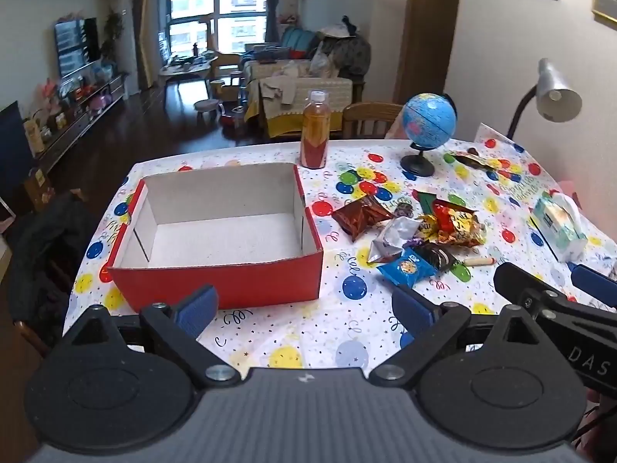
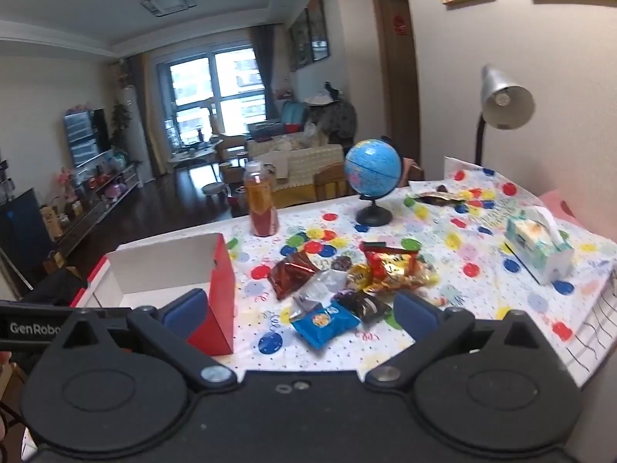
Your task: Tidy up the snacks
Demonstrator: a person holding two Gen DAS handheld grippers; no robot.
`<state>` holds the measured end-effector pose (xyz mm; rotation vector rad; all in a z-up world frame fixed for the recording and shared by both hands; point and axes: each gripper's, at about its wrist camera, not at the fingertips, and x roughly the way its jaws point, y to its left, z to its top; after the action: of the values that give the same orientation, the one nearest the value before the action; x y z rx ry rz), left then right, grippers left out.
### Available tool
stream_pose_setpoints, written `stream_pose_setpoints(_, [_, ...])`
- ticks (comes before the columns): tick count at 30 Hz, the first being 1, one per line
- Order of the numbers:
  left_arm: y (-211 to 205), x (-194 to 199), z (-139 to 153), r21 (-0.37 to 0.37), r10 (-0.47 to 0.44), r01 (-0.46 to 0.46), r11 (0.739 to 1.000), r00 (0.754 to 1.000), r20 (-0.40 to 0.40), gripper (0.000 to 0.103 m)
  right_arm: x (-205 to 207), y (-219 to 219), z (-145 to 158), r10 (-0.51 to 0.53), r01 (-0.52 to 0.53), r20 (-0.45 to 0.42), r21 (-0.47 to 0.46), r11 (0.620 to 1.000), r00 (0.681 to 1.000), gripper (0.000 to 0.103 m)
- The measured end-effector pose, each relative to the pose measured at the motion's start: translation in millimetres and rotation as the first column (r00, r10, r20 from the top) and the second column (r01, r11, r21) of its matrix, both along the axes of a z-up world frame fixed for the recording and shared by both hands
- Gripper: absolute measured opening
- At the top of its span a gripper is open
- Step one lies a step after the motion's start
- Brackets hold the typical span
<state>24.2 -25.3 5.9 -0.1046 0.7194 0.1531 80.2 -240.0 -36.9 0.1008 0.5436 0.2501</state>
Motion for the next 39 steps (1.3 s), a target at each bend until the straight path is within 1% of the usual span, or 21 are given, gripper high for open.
stream_pose_setpoints(5, [-2.0, 5.5, 0.6, -0.005, 0.047, -0.047, 0.999, 0.999, -0.004, 0.098, 8.6, 0.8, 3.2, 0.049, -0.049, 0.009, -0.012, 0.999, 0.999, 0.103])
stream_pose_setpoints(10, [-5.0, 10.3, 0.4, -0.01, 0.063, -0.063, 0.998, 0.998, -0.007, 0.098, 16.1, -3.0, 3.6, 0.075, -0.075, 0.009, -0.015, 0.997, 0.997, 0.103])
stream_pose_setpoints(22, [-3.8, 17.7, -3.4, -0.017, 0.054, -0.054, 0.998, 0.998, -0.022, 0.098, 21.0, -1.3, -0.1, 0.079, -0.079, -0.003, -0.019, 0.997, 0.997, 0.103])
stream_pose_setpoints(26, [0.5, 19.7, -3.5, -0.029, 0.046, -0.047, 0.998, 0.999, -0.019, 0.098, 22.1, 1.6, 0.0, 0.075, -0.075, -0.002, -0.023, 0.997, 0.997, 0.103])
stream_pose_setpoints(39, [6.0, 21.5, -1.0, -0.026, 0.043, -0.043, 0.999, 0.999, -0.011, 0.098, 21.7, 6.6, 1.3, 0.072, -0.071, 0.007, -0.03, 0.997, 0.997, 0.103])
